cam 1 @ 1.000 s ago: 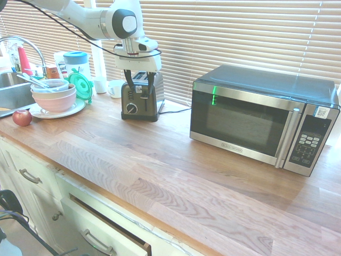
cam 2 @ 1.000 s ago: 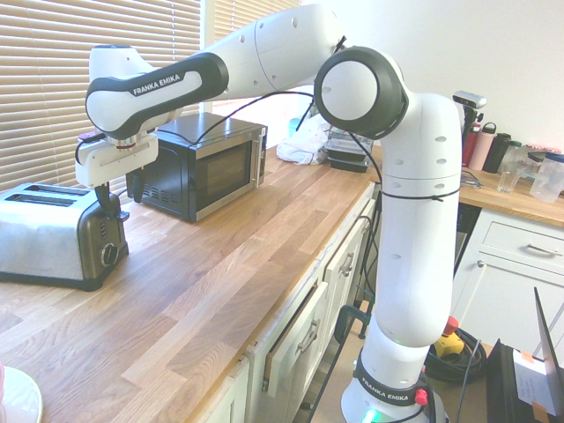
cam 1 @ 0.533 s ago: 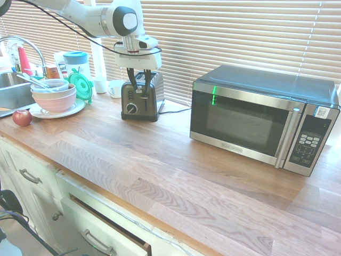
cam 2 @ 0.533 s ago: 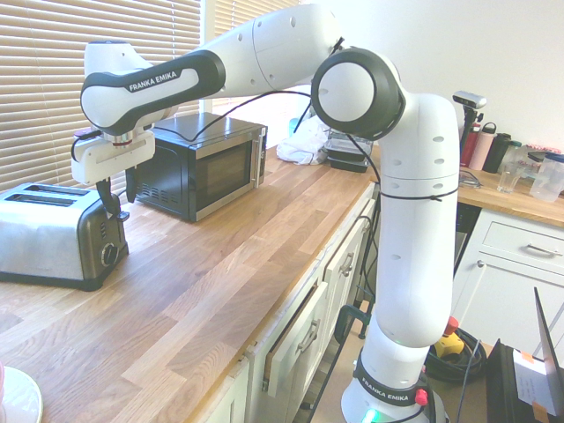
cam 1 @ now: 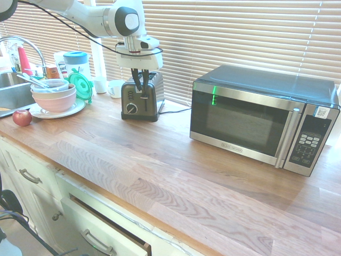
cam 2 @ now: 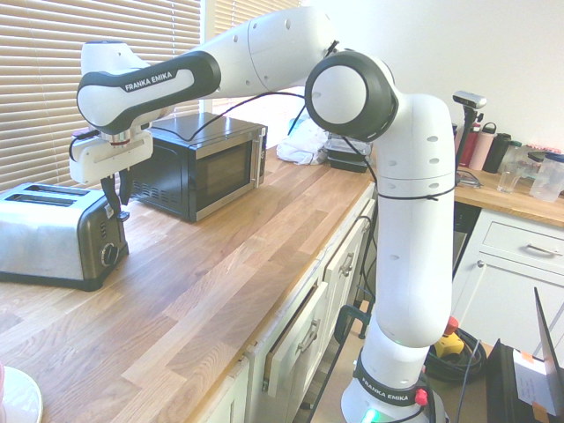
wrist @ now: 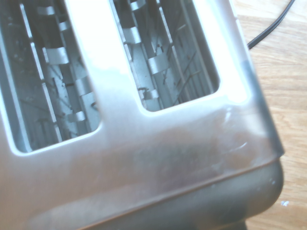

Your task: Press the toaster

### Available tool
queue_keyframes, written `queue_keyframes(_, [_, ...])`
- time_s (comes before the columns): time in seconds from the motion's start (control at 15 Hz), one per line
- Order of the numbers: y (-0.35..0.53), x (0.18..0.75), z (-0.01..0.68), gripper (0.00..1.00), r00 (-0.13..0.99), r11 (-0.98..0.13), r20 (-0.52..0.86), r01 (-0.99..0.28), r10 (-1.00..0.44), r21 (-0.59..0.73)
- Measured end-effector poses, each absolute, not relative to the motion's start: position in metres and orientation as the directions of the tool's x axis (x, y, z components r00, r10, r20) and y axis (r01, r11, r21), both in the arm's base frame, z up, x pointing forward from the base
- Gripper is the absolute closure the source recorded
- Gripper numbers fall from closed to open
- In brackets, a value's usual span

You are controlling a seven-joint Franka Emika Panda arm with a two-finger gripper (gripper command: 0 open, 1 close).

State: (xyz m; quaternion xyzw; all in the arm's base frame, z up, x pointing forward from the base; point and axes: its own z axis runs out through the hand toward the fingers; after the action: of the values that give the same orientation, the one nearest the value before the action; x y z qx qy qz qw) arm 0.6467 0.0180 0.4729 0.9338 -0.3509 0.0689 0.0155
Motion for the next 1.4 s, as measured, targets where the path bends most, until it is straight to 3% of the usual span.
queue_keyframes(1.4, [0.014,0.659,0.438,1.0,0.774,-0.776,0.1,-0.63,-0.625,0.035])
